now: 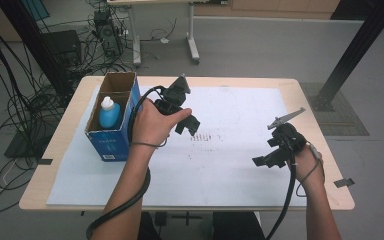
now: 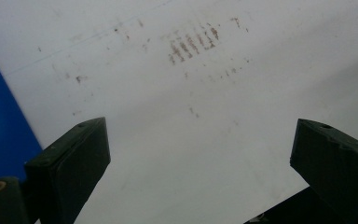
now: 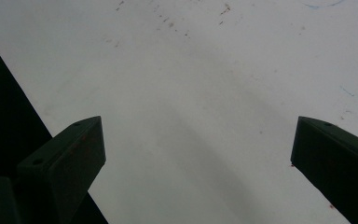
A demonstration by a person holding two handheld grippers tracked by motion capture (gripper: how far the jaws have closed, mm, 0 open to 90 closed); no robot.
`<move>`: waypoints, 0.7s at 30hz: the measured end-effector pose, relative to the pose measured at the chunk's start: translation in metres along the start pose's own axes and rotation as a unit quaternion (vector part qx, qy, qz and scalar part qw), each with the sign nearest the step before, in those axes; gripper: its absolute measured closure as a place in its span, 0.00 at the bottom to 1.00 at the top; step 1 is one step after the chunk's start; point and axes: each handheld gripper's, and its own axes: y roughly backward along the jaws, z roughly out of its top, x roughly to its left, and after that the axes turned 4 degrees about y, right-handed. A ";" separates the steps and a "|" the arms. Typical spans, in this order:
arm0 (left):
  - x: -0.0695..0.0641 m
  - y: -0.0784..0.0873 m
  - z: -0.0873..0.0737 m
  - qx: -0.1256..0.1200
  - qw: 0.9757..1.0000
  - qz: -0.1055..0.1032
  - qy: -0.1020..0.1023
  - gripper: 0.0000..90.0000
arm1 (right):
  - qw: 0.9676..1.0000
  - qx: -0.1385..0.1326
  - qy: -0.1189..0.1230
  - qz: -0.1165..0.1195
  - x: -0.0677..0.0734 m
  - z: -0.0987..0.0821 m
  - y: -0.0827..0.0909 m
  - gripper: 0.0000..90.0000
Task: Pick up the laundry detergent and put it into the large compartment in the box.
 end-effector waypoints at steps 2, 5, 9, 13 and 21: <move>0.000 -0.006 -0.002 0.004 1.000 -0.001 0.000 0.06 | 1.000 0.000 0.000 0.001 0.001 0.000 0.000 0.03; 0.000 -0.014 -0.004 0.011 1.000 -0.007 -0.002 0.06 | 1.000 0.001 0.000 0.000 0.001 0.000 -0.001 0.03; -0.001 -0.024 -0.007 0.014 1.000 -0.011 0.002 0.06 | 1.000 0.004 0.001 0.000 0.001 0.000 -0.002 0.03; -0.001 -0.034 -0.010 0.018 1.000 -0.017 0.005 0.06 | 1.000 0.003 -0.001 0.001 0.000 -0.001 -0.003 0.03; -0.002 -0.049 -0.013 0.025 0.999 -0.030 0.009 0.06 | 1.000 0.005 0.002 0.005 0.001 0.000 -0.007 0.03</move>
